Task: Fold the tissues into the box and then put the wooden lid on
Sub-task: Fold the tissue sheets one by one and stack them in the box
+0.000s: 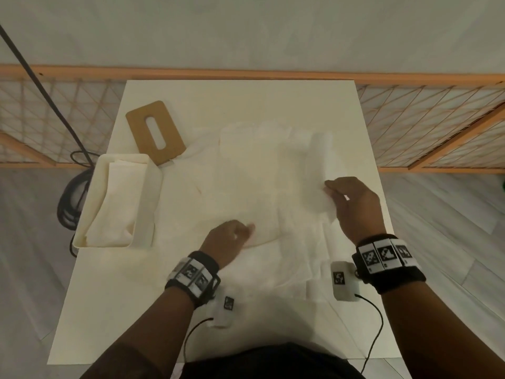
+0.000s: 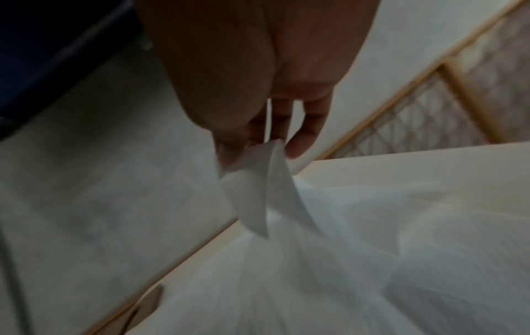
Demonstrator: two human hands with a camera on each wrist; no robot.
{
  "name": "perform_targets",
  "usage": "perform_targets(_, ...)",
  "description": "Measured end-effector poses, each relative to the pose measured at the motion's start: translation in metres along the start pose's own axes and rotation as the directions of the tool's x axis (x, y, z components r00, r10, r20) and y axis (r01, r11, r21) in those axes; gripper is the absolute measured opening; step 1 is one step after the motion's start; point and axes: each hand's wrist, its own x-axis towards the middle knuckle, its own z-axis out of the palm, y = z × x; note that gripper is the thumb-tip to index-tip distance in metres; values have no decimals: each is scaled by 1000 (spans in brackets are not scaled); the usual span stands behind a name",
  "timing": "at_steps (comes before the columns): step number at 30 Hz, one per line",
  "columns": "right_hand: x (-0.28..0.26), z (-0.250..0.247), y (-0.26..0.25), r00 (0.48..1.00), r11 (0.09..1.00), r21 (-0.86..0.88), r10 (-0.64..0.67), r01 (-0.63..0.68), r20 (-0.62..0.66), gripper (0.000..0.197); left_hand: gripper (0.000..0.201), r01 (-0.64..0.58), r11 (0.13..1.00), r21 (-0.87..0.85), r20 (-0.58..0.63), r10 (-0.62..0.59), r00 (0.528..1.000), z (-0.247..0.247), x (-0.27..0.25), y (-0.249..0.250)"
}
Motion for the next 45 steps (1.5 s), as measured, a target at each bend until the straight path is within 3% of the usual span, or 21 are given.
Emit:
perform_targets(1,-3,0,-8,991,992,40,-122,120,61,13,47,52,959,-277,-1,-55,998,-10,1,9)
perform_targets(2,-6,0,-16,966,974,67,-222,214,130,14,58,104,858,-504,27,-105,994,-20,2,17)
perform_targets(4,-12,0,-28,912,943,93,-332,318,241,16,87,202,629,-751,161,-122,979,-39,3,27)
perform_targets(7,-16,-1,-44,886,945,143,-326,294,329,18,108,283,464,-840,310,-18,951,-55,1,35)
perform_targets(12,-18,1,-42,857,944,127,-331,306,394,20,91,272,342,-899,289,0,957,-54,-5,39)
perform_targets(15,-21,3,-43,887,971,220,-183,96,423,19,50,168,409,-897,182,-3,983,-47,-7,31)
perform_targets(17,-23,8,-48,888,904,321,119,-281,444,24,29,87,370,-925,98,9,995,-43,-7,26)
perform_targets(18,-24,12,-52,826,764,401,294,-506,481,37,26,62,319,-946,74,24,997,-41,-8,25)
perform_targets(19,-23,15,-55,700,533,462,448,-709,557,49,26,42,259,-965,55,40,998,-39,-9,26)
perform_targets(21,-20,22,-55,386,66,414,514,-908,766,60,29,16,147,-989,25,55,998,-36,-12,26)
perform_targets(22,-19,24,-54,269,-56,331,462,-942,845,64,33,6,113,-994,13,62,998,-34,-14,26)
perform_targets(23,-17,24,-56,189,-104,249,400,-963,897,72,37,-3,86,-996,3,70,998,-32,-15,25)
perform_targets(24,-15,26,-55,154,-102,201,353,-974,923,80,41,-16,58,-998,-11,83,996,-30,-17,25)
perform_targets(26,-10,26,-61,171,-47,197,331,-979,928,76,52,-47,-9,-999,-48,109,993,-27,-20,24)
perform_targets(28,-9,24,-69,220,21,228,350,-974,911,55,68,-61,-52,-997,-67,141,988,-24,-22,22)
perform_targets(33,-7,22,-66,206,62,197,304,-979,930,40,64,-42,-20,-999,-45,191,981,-23,-23,9)
perform_targets(35,-2,24,-59,256,95,238,374,-967,891,49,65,-37,64,-997,-25,174,984,-29,-25,2)
perform_targets(37,4,22,-53,361,156,326,437,-932,824,35,67,-33,165,-986,2,207,978,-37,-28,-3)
perform_targets(41,7,18,-45,442,164,412,396,-896,805,28,80,72,190,-979,109,194,975,-52,-30,-3)
perform_targets(43,3,19,-49,445,153,419,364,-895,818,39,59,91,222,-971,117,104,988,-55,-26,4)
perform_targets(45,-4,23,-55,433,124,416,331,-901,839,43,27,19,278,-960,23,13,1000,-53,-20,8)
